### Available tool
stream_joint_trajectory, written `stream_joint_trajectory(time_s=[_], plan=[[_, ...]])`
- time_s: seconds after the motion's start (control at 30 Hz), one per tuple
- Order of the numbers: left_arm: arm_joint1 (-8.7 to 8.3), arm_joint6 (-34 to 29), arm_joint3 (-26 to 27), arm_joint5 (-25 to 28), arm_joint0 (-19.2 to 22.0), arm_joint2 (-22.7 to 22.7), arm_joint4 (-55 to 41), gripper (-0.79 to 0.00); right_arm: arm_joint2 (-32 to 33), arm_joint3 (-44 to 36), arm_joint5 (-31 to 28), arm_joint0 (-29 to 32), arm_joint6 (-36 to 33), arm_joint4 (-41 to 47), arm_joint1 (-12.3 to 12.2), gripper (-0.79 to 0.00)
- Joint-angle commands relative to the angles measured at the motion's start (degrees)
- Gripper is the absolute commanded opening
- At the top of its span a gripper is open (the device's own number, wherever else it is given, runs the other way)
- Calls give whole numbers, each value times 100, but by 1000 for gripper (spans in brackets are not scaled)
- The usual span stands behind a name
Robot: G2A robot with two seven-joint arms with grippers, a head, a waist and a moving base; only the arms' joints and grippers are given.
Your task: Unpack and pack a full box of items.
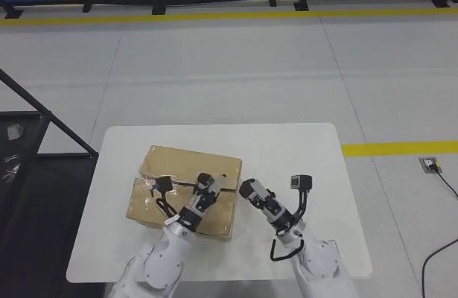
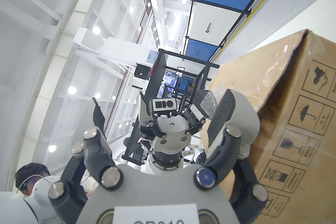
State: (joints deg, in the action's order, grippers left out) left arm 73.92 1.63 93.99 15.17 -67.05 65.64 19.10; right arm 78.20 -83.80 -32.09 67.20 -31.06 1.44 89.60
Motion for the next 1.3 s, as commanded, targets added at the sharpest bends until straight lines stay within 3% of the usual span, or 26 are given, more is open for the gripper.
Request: stream_joint_trajectory(time_s=[0.0,0.43,0.6,0.73,0.9,0.97,1.07,1.13,1.17,1.27], plan=[[29,38,-50,-43,55,-83,15,0,77,-117,-87,158,47,20,-30,0],[177,57,-163,-126,270,-472,100,0,289,-368,-209,525,145,239,-172,0],[167,-169,262,-81,149,-234,-373,0,235,-207,-70,312,113,285,-204,0],[57,-623,1054,-23,-195,602,-1137,0,189,-117,110,5,-55,76,-242,0],[-101,-1413,1628,-347,-540,2204,-2776,0,117,-153,570,-577,-508,-643,-316,0],[-155,-1676,1647,-467,-631,2892,-3429,0,221,-111,1379,-818,-134,-1196,-335,0],[-225,-1957,1488,-426,-811,3782,-3888,0,221,-111,1379,-818,-134,-1196,-335,0],[-257,-2083,1313,-361,-950,4212,-4089,0,221,-111,1379,-818,-134,-1196,-335,-108],[-269,-2141,1219,-345,-1023,4372,-4179,0,221,-111,1379,-818,-134,-1196,-335,0],[-295,-2267,921,-281,-1188,4642,-4205,0,120,25,1614,-927,-240,-1335,-346,0]])
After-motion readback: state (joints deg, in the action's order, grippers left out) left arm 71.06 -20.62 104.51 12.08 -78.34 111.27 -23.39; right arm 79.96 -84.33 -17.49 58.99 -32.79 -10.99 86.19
